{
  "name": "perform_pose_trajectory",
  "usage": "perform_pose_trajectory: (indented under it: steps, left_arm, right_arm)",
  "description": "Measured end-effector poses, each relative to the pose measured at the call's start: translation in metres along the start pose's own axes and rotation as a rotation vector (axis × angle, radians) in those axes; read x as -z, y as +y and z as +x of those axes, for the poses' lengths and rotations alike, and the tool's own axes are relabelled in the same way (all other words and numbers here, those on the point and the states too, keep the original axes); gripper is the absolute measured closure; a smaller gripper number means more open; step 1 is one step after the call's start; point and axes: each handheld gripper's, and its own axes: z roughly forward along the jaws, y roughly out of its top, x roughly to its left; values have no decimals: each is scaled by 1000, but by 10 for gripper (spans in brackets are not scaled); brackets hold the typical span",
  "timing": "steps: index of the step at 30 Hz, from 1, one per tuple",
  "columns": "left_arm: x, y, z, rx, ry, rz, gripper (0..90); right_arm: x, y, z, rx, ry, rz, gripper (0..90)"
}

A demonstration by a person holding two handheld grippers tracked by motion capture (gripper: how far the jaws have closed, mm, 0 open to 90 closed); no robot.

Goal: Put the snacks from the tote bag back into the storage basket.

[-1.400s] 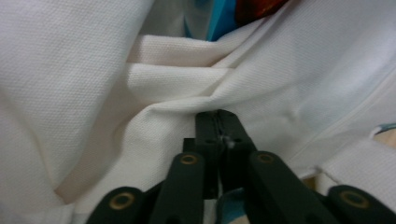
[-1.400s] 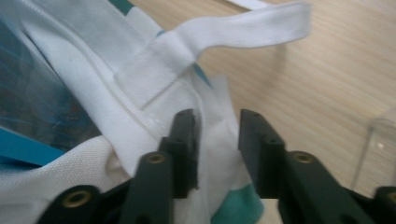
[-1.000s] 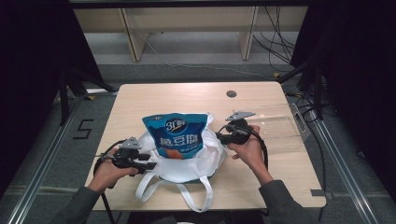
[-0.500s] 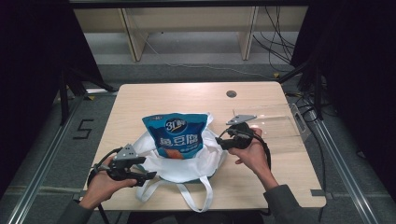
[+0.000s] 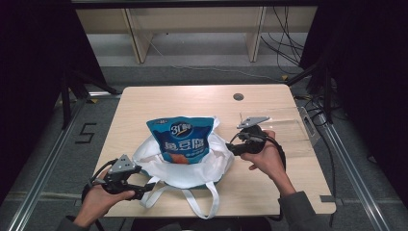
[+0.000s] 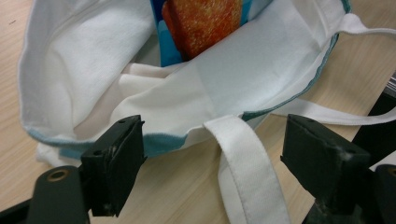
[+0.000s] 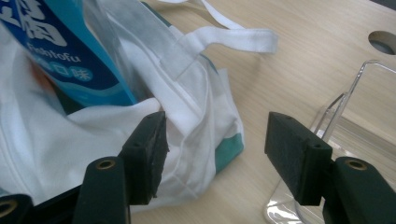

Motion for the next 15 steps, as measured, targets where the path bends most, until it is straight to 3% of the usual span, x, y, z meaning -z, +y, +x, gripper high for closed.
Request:
perform_pose_trajectory:
  steps: [2,3,6,7,9,12,13,14,15]
  left_arm:
    - [1,-2,0,12,-4,-5,211]
    - [2,-3,0,5,3,2,211]
    - [3,-7,-2,28,3,2,214]
    - [4,-7,-2,16,3,9,214]
    - [5,-9,-2,17,16,25,215]
    - [5,-10,-2,18,17,15,215]
    - [5,-11,-2,18,17,17,215]
    - [7,-11,0,3,20,32,215]
    - [6,-13,-1,30,23,28,215]
  right_arm:
    - [7,3,1,12,23,24,391]
    - [9,4,2,24,18,0,385]
    - [20,11,8,58,48,12,356]
    - [24,14,9,87,50,27,345]
    - [26,19,14,128,53,-13,328]
    - [32,28,20,193,96,11,312]
    - [32,30,24,192,86,-4,311]
    - [36,34,25,204,86,16,310]
    - [37,36,28,203,97,15,309]
